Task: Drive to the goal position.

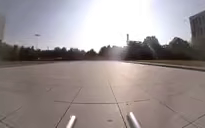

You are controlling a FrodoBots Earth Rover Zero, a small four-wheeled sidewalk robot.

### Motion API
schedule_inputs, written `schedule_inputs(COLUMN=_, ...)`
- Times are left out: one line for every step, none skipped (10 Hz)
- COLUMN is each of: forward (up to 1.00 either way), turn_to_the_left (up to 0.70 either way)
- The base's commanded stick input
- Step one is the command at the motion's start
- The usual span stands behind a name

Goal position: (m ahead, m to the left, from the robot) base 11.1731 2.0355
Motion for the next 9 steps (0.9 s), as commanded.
schedule_inputs(forward=0.70, turn_to_the_left=0.00)
schedule_inputs(forward=0.70, turn_to_the_left=0.00)
schedule_inputs(forward=0.70, turn_to_the_left=0.00)
schedule_inputs(forward=0.70, turn_to_the_left=0.00)
schedule_inputs(forward=0.70, turn_to_the_left=0.00)
schedule_inputs(forward=0.70, turn_to_the_left=0.00)
schedule_inputs(forward=0.70, turn_to_the_left=0.00)
schedule_inputs(forward=0.70, turn_to_the_left=0.00)
schedule_inputs(forward=0.70, turn_to_the_left=0.00)
